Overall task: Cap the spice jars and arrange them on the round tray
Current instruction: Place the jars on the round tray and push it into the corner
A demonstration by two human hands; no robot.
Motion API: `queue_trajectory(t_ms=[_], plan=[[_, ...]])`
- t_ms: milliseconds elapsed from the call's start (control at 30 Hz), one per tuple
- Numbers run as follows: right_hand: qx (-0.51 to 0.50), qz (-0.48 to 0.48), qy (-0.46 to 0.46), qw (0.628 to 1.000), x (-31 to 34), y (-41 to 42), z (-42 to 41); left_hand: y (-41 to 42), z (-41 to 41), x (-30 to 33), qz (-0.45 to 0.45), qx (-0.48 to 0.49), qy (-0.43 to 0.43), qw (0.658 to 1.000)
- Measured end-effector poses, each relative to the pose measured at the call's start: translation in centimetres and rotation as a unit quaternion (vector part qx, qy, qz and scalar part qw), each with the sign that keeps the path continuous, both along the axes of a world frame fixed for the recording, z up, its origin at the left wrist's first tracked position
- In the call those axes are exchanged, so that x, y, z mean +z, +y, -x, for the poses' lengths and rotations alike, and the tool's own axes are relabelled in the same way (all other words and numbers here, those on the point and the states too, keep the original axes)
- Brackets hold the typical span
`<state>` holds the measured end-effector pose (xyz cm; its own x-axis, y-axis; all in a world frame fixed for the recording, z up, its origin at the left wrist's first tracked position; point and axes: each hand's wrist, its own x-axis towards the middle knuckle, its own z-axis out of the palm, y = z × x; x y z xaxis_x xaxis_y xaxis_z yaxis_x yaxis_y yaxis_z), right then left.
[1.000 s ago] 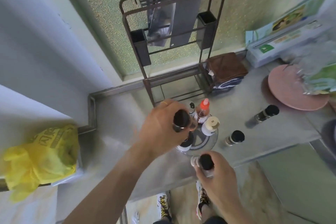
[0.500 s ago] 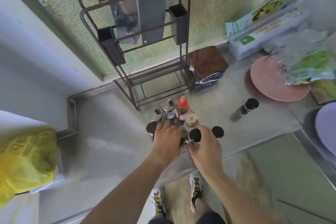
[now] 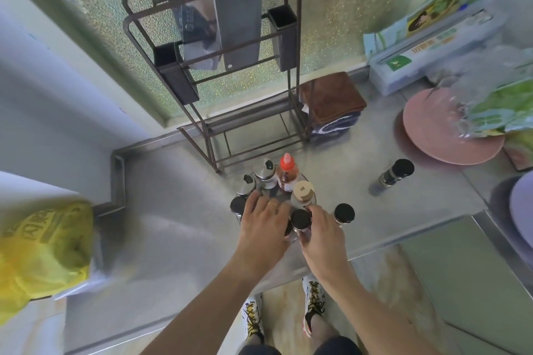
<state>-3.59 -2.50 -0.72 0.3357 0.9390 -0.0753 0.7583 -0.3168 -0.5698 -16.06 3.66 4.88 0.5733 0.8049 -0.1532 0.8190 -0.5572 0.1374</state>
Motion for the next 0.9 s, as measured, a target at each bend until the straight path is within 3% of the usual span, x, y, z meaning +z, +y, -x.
queue_trajectory(t_ms=[133, 300, 467, 633, 767, 900], plan=[[-0.011, -0.061, 0.021, 0.998, 3.4, -1.4, -1.3, -1.0, -0.2, 3.0, -0.058, -0.003, -0.056, 0.997], [-0.069, -0.083, -0.053, 0.993, 5.5, -1.8, -8.8, -0.9, -6.7, 3.3, -0.021, -0.113, -0.081, 0.990], [-0.059, 0.006, -0.204, 0.977, 5.4, 1.2, -17.5, -0.1, -13.1, 0.9, -0.026, -0.194, 0.082, 0.977], [0.002, 0.124, -0.178, 0.976, 3.9, 4.3, -21.9, -0.2, -15.3, -0.1, 0.025, -0.208, 0.156, 0.965], [-0.017, 0.115, -0.160, 0.980, 4.1, 3.8, -21.8, -1.0, -14.7, 0.6, 0.002, -0.196, 0.082, 0.977], [-0.016, -0.003, -0.166, 0.986, 8.2, 2.7, -19.3, -0.2, -11.5, 6.0, 0.008, -0.117, -0.076, 0.990]])
